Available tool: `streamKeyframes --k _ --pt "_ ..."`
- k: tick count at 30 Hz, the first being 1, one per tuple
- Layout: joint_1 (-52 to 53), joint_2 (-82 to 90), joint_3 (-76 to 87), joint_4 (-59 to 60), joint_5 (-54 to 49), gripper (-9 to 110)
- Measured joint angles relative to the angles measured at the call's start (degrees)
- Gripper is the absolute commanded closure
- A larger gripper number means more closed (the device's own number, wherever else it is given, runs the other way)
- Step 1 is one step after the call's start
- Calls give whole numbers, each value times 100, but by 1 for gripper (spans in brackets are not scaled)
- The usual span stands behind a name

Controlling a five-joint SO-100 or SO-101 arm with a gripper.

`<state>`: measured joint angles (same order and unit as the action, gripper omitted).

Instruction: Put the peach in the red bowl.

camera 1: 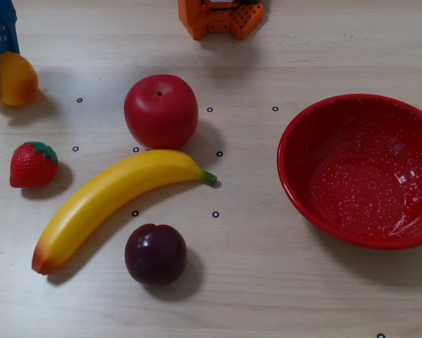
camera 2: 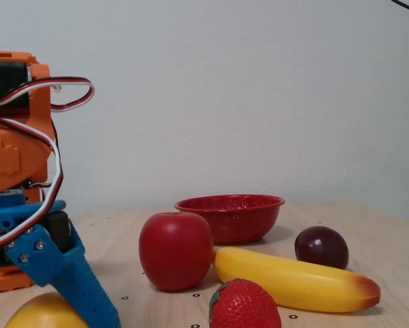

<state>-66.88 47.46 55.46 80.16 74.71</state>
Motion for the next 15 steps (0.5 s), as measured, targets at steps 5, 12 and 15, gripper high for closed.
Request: streamKeyframes --k 5,12,15 --pt "9 0 -158 510 0 101" --pt "114 439 -765 2215 -844 101" --pt "457 1257 -1116 2241 -1283 101"
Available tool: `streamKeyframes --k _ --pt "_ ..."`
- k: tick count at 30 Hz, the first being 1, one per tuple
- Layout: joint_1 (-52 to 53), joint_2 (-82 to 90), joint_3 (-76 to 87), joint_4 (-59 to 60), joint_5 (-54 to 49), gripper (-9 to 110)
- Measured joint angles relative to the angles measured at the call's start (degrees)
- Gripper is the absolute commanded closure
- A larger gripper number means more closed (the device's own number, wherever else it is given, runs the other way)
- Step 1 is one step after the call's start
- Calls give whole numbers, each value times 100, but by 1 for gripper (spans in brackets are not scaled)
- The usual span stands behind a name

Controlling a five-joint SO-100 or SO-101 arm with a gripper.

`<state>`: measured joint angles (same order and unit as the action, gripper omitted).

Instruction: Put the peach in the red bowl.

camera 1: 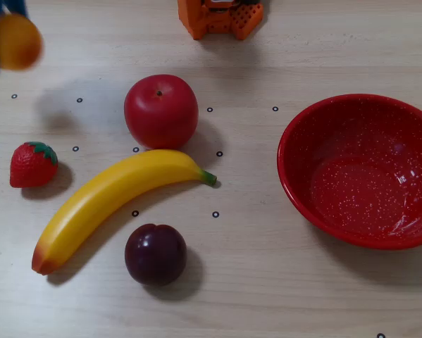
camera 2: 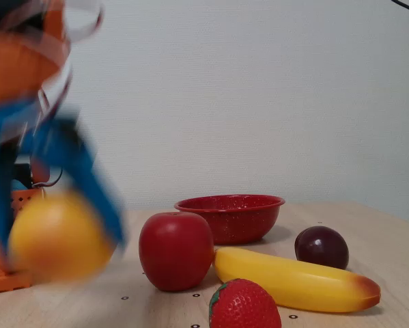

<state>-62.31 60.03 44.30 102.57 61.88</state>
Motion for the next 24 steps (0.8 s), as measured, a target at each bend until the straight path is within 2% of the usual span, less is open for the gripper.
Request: streamKeyframes --k 8,16,20,24 --pt "1890 1696 -554 9 -1450 101" --pt "4834 1740 -554 9 -3243 101" --pt "6478 1670 -694 9 -3894 101" --pt "7646 1081 -800 9 -4351 101"
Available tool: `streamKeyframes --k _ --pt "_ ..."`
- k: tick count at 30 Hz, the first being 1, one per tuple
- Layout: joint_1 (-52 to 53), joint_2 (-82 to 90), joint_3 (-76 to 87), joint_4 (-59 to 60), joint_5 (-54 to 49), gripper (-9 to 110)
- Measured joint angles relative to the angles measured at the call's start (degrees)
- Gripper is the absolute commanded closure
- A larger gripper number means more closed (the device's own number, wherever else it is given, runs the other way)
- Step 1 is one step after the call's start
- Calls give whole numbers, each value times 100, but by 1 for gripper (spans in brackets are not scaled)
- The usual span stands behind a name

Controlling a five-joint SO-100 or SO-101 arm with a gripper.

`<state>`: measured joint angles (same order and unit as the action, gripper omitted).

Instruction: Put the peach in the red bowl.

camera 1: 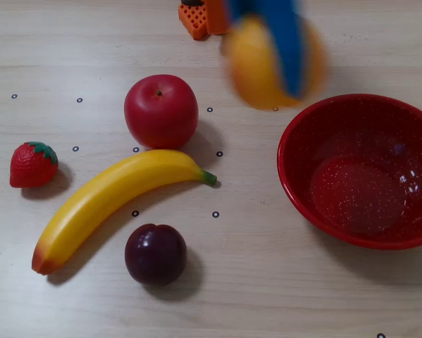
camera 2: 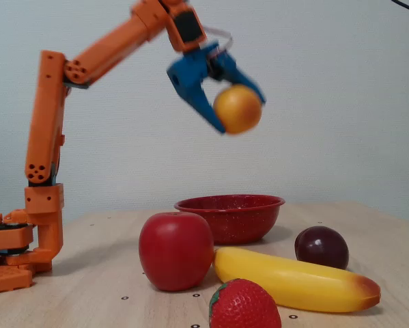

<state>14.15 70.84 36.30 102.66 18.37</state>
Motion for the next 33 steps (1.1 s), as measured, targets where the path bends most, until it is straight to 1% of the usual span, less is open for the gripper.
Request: streamKeyframes --k 5,11,19,20,21,22,25,27,33 --pt "650 -914 0 0 -176 101" --pt "984 -1916 -18 0 -246 101" --pt "1195 -2944 -650 0 -246 100" --pt "1204 -2997 -659 0 -246 87" --pt "1204 -3129 -659 0 -246 71" --pt "1195 -3190 -659 0 -246 63" --pt "1222 -3401 -650 0 -264 54" --pt "1230 -3410 -642 0 -281 44" --pt "1222 -3234 -606 -44 -369 43"
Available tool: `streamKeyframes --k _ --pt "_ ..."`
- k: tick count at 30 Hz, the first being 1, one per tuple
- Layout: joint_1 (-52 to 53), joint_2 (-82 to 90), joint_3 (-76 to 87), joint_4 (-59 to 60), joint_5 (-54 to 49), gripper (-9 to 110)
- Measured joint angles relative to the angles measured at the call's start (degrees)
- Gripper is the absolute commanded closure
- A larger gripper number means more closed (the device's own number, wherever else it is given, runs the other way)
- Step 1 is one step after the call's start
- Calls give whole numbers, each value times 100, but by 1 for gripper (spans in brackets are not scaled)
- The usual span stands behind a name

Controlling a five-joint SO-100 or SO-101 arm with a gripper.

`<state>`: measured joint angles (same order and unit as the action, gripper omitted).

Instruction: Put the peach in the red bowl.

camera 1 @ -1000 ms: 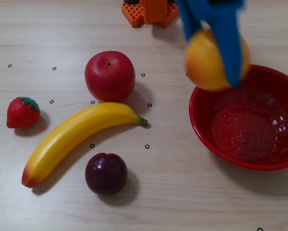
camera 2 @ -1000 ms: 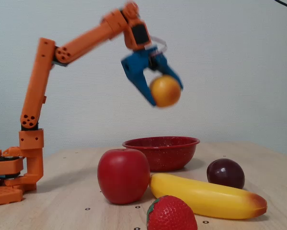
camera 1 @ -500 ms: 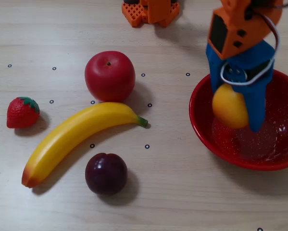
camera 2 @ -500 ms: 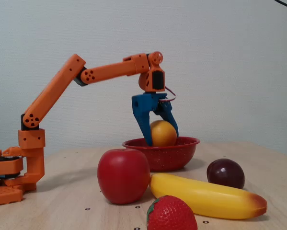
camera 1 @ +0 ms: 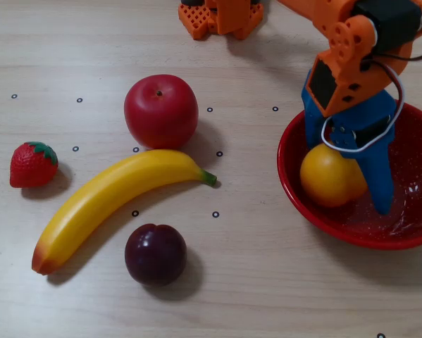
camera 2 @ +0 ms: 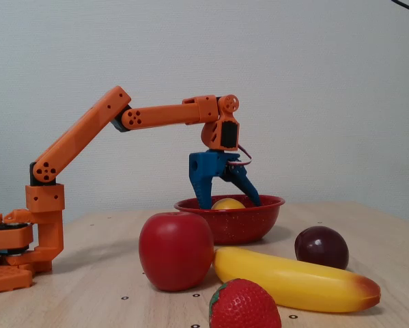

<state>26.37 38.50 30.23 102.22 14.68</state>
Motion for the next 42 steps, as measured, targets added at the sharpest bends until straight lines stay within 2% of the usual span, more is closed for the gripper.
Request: streamKeyframes --k 2,7,11,16,19,26,29,33,42 --pt "-35 466 79 -18 -70 46" --pt "-606 2672 79 -26 -202 87" --pt "-1116 4201 606 -35 -211 101" --pt "-1714 5493 1134 -9 -281 101" --pt "-2320 6451 2065 -9 -281 101" --pt "-3146 9554 5854 -26 -229 101" --pt "-3129 10811 7479 -53 -114 101" --pt "-3208 12226 9290 -527 -123 101" --pt "-3190 13623 12287 -2733 -686 101"
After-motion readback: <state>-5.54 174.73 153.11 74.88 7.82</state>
